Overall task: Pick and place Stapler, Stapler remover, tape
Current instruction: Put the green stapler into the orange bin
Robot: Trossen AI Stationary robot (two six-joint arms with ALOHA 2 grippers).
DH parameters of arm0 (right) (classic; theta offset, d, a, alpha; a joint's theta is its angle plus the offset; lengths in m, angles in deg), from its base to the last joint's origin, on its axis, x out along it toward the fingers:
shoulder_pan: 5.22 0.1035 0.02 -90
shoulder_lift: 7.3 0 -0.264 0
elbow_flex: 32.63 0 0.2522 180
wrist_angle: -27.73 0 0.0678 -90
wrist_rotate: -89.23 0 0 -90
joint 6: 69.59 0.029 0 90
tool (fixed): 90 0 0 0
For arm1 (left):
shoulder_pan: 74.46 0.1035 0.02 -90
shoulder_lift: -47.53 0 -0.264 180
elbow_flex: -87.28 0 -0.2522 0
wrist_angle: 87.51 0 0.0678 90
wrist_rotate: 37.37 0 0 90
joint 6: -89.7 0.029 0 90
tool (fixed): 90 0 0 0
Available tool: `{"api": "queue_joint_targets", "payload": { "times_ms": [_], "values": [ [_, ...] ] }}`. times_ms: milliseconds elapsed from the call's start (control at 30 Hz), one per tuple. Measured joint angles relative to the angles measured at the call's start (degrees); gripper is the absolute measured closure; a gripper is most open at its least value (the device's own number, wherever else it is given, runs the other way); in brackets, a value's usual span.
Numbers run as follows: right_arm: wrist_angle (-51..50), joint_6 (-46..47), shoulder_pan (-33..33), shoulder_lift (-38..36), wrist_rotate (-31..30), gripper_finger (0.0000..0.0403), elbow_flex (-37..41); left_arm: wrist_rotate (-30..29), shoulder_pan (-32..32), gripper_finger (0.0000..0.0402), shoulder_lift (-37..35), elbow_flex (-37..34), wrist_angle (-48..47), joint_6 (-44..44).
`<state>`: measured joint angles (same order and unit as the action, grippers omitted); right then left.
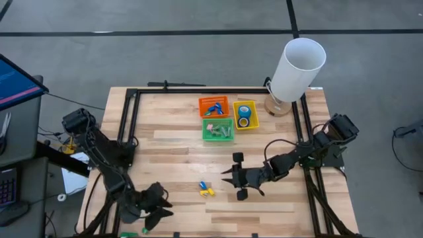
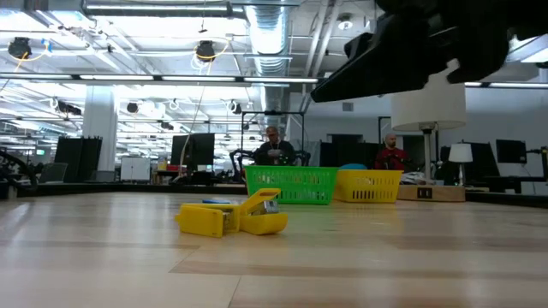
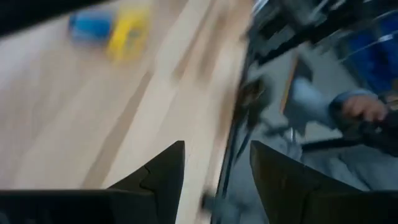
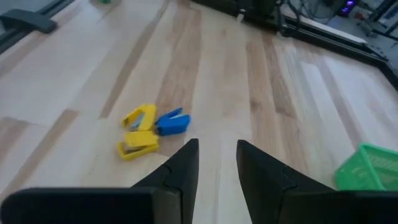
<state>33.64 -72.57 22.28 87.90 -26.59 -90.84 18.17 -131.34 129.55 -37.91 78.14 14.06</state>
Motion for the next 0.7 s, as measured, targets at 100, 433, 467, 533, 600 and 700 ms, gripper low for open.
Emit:
{"api": "queue_joint_targets", "payload": {
  "times_ms": [100, 433, 467, 533, 600, 700],
  "values": [
    [-0.4, -0.4, 0.8, 0.0, 0.2, 0.0302, 0.0, -6.4, -0.8, 0.0229, 0.0, 1.1, 6.8, 12.8],
    [-0.3, -3.2, 1.4, 0.0, 0.2, 0.0302, 0.0, -3.2, 1.1, 0.0229, 0.0, 1.1, 22.1, 28.5],
    [-0.4, -3.1, 1.4, 0.0, 0.2, 0.0302, 0.0, -2.5, 1.2, 0.0229, 0.0, 1.1, 22.0, 28.7],
    [-0.4, -2.7, 1.5, 0.0, 0.2, 0.0302, 0.0, -0.2, 1.4, 0.0229, 0.0, 1.6, 21.7, 29.8],
    [-0.4, -2.0, 1.9, 0.0, 0.2, 0.0302, 0.0, 1.7, 1.7, 0.0229, 0.0, 2.6, 21.7, 30.4],
    [-0.5, -1.7, 2.7, 0.0, 0.3, 0.0302, 0.0, 3.2, 1.7, 0.0229, 0.0, 5.1, 18.5, 30.3]
  ]
}}
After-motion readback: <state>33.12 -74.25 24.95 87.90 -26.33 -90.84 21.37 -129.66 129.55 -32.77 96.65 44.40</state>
